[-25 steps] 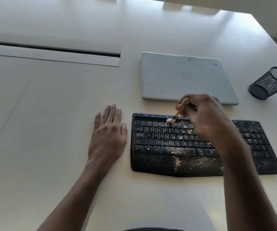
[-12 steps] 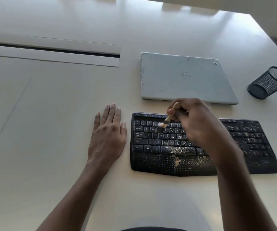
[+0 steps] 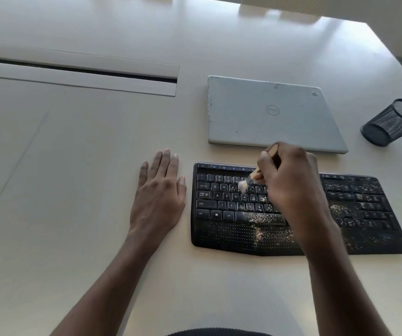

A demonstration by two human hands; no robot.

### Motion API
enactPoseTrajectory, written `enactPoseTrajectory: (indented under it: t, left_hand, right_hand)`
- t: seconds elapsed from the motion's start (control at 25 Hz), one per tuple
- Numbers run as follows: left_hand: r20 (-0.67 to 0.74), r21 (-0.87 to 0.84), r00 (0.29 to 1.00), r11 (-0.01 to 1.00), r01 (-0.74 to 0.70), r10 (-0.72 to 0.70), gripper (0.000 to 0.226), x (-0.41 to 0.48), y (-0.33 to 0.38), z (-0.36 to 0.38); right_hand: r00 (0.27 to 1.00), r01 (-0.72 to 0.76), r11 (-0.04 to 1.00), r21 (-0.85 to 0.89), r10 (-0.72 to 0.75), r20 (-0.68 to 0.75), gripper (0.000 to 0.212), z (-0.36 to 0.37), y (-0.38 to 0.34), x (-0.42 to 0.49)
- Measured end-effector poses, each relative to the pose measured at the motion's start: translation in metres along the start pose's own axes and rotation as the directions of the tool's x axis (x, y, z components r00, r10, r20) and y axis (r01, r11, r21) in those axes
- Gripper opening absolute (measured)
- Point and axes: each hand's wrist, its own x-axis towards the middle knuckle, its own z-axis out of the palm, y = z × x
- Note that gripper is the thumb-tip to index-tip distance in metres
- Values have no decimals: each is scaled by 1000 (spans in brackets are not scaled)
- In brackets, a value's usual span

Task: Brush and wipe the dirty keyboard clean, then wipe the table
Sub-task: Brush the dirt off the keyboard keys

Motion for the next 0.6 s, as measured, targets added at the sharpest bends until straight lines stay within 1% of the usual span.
enactPoseTrajectory:
  t: [0.12, 0.16, 0.32, 0.36, 0.52, 0.6]
  left_hand:
    - [-1, -2, 1000, 1000, -1, 1, 64, 0, 0, -1]
    - [0, -3, 1000, 1000, -1, 1, 64, 0, 1, -1]
    - [0, 0, 1000, 1000, -2, 2, 64, 0, 1, -1]
    - [1, 1, 1000, 1000, -2, 2, 64, 0, 0, -1]
    - [-4, 0, 1000, 1000, -3, 3, 64, 0, 0, 0]
    - [-2, -3, 1000, 1000, -2, 2, 64, 0, 0, -1]
  right_hand:
    - [995, 54, 998, 33, -51, -89, 26, -1, -4, 0]
    - [994, 59, 997, 41, -55, -95, 27, 1, -5, 0]
    - [1000, 9, 1000, -18, -9, 13, 31, 4, -3, -2]
    - [1000, 1, 1000, -19, -1, 20, 31, 2, -3, -3]
    - [997, 49, 999, 16, -48, -63, 29, -1, -10, -5]
    - [998, 39, 999, -4, -39, -39, 30, 2, -8, -5]
